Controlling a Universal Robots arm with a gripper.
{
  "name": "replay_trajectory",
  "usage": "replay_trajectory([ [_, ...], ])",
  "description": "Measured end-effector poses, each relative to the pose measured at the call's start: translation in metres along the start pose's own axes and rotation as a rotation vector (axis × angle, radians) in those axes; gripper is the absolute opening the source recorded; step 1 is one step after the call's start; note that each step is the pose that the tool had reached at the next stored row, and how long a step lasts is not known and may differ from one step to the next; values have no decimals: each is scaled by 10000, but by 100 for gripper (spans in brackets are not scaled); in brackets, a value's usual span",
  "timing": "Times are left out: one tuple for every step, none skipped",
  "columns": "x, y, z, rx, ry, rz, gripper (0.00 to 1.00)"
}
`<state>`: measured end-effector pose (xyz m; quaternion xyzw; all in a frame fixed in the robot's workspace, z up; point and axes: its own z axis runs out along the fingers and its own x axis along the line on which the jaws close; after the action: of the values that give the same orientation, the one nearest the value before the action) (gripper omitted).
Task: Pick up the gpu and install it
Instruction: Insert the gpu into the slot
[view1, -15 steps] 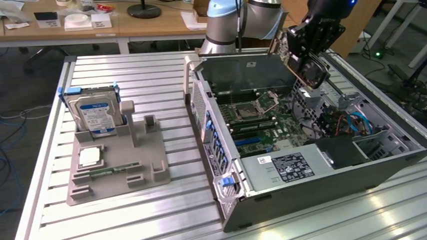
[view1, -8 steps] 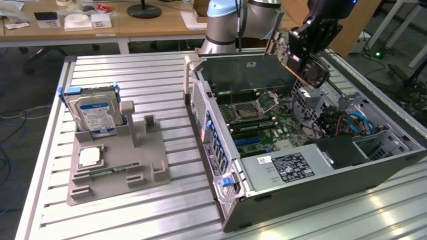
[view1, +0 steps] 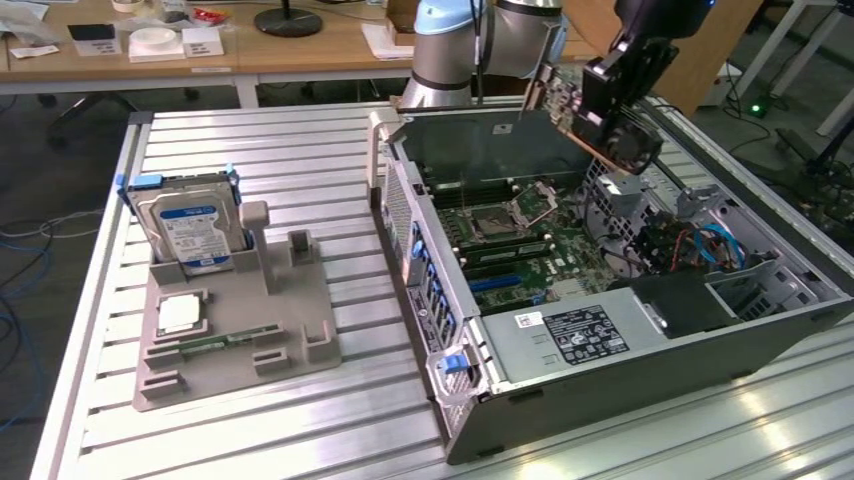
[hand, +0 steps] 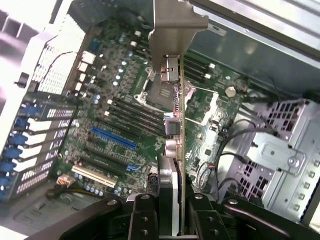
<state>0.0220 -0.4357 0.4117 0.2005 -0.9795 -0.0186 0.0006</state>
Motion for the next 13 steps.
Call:
replay_trajectory([
  [0, 0, 0, -1, 6, -176, 29],
  [0, 0, 0, -2, 13, -355, 29],
  [0, 0, 0, -3, 20, -550, 29],
  [0, 0, 0, -4, 27, -730, 29],
  [0, 0, 1, -5, 33, -906, 29],
  [0, 0, 1, -7, 39, -1080, 29],
  [0, 0, 1, -8, 47, -1257, 29],
  [0, 0, 1, -9, 53, -1438, 29],
  [0, 0, 1, -10, 60, -1628, 29],
  [0, 0, 1, -11, 67, -1807, 29],
  [0, 0, 2, -12, 72, -1987, 29],
  [0, 0, 2, -13, 79, -2166, 29],
  [0, 0, 2, -14, 86, -2342, 29],
])
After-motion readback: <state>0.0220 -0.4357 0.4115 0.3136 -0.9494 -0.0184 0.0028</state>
